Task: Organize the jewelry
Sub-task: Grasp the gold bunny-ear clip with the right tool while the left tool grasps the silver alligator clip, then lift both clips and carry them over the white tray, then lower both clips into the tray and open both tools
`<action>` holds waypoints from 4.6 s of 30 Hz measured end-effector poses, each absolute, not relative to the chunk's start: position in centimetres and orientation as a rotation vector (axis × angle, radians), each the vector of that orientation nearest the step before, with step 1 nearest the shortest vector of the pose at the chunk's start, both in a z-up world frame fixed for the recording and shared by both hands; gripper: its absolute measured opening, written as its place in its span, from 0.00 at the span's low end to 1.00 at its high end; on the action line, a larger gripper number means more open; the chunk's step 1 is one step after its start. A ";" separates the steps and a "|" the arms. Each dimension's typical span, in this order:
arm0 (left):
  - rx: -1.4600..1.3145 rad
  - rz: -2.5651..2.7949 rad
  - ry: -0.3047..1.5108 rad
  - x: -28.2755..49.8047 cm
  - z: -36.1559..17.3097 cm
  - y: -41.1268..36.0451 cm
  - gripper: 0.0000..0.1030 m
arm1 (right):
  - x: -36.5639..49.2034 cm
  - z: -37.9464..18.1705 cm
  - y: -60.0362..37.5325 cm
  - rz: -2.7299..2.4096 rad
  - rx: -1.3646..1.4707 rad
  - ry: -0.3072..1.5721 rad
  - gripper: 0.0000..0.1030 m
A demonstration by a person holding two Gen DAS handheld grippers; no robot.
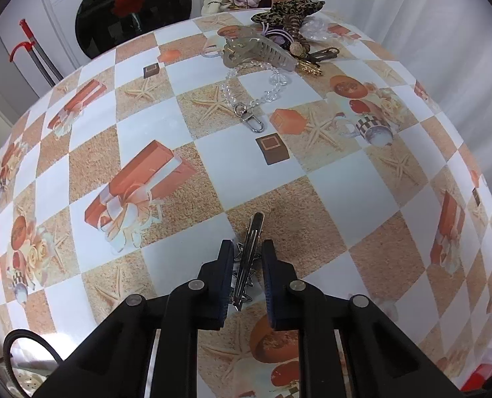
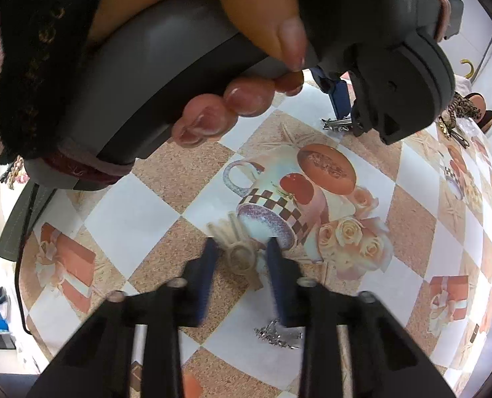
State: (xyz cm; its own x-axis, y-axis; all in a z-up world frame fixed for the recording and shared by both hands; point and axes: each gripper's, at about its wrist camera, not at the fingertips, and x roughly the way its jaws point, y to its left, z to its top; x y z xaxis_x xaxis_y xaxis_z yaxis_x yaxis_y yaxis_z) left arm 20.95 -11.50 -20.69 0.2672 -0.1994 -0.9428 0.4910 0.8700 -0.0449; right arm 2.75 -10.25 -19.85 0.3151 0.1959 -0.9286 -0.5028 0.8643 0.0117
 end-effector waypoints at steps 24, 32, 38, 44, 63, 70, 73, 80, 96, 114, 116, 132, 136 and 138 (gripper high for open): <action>0.120 -0.278 1.247 13.3 -16.7 -4.0 0.21 | 3.9 -16.7 -16.9 0.294 0.098 1.295 0.20; 0.089 -0.217 1.276 10.8 -15.9 -1.6 0.21 | 4.4 -15.7 -17.1 0.265 0.138 1.310 0.20; 0.065 -0.200 1.280 9.7 -14.8 -0.4 0.21 | 4.8 -14.4 -16.8 0.258 0.165 1.314 0.20; 0.045 -0.192 1.278 8.5 -13.6 0.7 0.21 | 5.2 -12.8 -16.8 0.253 0.197 1.308 0.20; 0.014 -0.154 1.303 3.7 -11.8 3.9 0.21 | 4.0 -9.9 -18.7 0.216 0.306 1.356 0.20; -0.003 -0.129 1.310 2.4 -11.4 5.2 0.21 | 3.6 -9.2 -17.9 0.215 0.273 1.369 0.20; -0.013 -0.114 1.309 2.0 -11.2 6.0 0.21 | 3.5 -8.9 -17.0 0.232 0.258 1.374 0.20; -0.038 -0.079 1.301 1.2 -10.8 7.9 0.21 | 3.5 -8.4 -14.0 0.289 0.222 1.377 0.20; -0.137 0.043 1.299 -1.1 -11.1 13.8 0.21 | 4.4 -7.5 -6.6 0.433 0.119 1.383 0.20; -0.248 0.248 1.329 -5.4 -12.8 22.5 0.21 | 4.5 -8.5 0.8 0.595 0.038 1.414 0.20; -0.264 0.255 1.335 -5.5 -13.2 22.8 0.21 | 4.3 -8.8 1.8 0.614 0.025 1.420 0.20; -0.309 0.276 1.310 -3.8 -15.2 24.3 0.21 | 5.1 -12.2 6.9 0.691 -0.054 1.452 0.20; -0.317 0.291 1.297 -2.7 -15.5 25.4 0.21 | 6.5 -12.6 7.3 0.682 -0.056 1.441 0.20; -0.314 0.297 1.294 -2.0 -15.9 25.7 0.21 | 7.3 -12.7 7.4 0.677 -0.056 1.434 0.20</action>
State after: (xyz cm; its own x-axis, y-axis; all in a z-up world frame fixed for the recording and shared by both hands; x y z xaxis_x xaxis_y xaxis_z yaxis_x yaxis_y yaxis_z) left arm -2.01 25.73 -15.86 0.2470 0.0392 -0.9682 -0.3863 0.9203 -0.0613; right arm 7.30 7.44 -12.70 -0.0144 0.3943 -0.9189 -0.4590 0.8138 0.3564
